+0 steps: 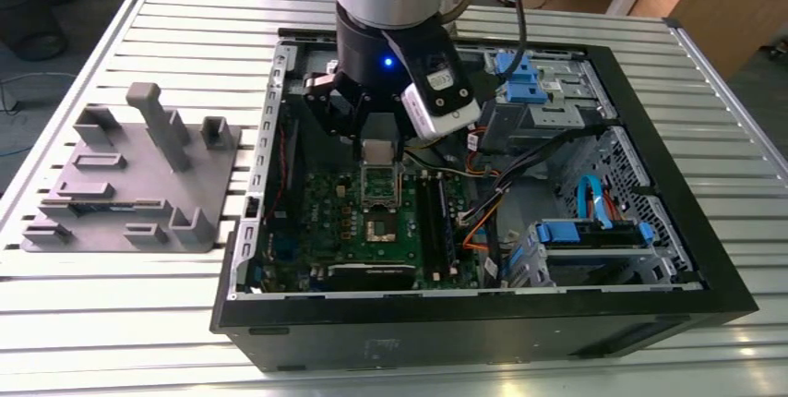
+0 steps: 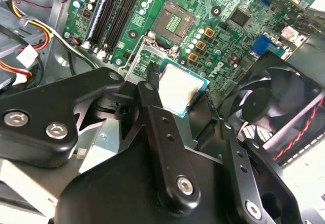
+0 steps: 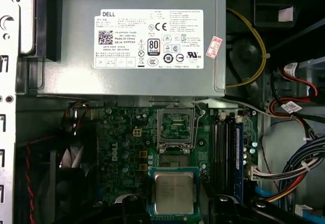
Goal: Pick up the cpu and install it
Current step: 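Pick up the cpu and move it towards the insertion slot, then place the cpu into insertion slot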
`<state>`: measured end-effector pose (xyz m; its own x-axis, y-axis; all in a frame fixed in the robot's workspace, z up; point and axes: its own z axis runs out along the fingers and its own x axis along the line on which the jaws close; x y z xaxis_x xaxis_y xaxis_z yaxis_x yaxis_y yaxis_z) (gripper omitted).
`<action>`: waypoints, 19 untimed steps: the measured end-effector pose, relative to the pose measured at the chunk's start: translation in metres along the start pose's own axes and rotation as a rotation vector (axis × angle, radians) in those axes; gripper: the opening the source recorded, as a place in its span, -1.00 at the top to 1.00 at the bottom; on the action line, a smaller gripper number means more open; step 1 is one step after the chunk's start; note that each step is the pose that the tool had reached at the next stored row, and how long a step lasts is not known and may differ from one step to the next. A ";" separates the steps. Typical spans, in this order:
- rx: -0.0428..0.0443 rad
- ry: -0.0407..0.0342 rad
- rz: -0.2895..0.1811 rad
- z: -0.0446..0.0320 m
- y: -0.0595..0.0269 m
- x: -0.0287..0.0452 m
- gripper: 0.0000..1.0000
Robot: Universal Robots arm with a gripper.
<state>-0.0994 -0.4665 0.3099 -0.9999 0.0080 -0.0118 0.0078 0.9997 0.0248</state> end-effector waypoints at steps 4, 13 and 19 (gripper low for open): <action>0.0000 0.0000 0.000 0.0039 -0.0023 0.0000 0.06; -0.0002 -0.0001 0.000 0.0077 -0.0052 0.0001 0.06; 0.0000 -0.0001 0.000 0.0132 -0.0053 0.0001 0.06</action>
<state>-0.0993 -0.4715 0.2967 -0.9999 0.0080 -0.0119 0.0077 0.9997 0.0248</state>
